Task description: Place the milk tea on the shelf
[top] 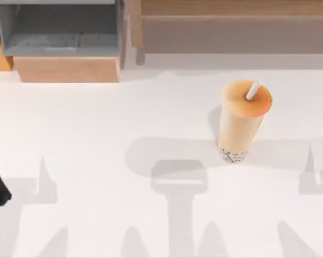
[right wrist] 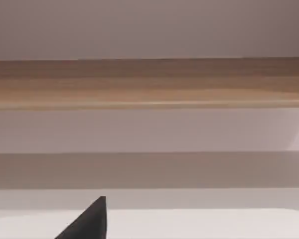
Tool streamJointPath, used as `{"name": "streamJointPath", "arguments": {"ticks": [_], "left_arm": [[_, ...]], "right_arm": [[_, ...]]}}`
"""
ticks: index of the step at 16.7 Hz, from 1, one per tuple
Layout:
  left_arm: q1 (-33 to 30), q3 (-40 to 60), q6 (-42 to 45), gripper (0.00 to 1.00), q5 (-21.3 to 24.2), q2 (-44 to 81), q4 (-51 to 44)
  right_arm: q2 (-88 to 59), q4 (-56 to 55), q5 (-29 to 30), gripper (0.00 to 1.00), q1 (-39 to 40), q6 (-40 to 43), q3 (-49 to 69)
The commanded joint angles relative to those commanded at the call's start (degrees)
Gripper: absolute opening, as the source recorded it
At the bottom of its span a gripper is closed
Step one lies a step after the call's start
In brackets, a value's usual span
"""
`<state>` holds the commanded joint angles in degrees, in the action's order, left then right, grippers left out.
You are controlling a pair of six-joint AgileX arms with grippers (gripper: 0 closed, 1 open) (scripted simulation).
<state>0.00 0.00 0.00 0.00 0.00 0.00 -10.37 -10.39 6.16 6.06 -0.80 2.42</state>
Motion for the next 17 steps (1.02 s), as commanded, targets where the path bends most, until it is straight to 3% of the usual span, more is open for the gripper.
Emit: {"name": "streamJointPath", "arguments": {"ticks": [5, 17], "left_arm": [[0.0, 0.0, 0.0, 1.00, 0.0, 0.0, 0.0], [0.0, 0.0, 0.0, 1.00, 0.0, 0.0, 0.0]], "right_arm": [[-21.5, -17.8, 11.2, 1.00, 11.5, -1.2, 3.1], [-87.5, -68.8, 44.3, 1.00, 42.9, -1.3, 12.7]]}}
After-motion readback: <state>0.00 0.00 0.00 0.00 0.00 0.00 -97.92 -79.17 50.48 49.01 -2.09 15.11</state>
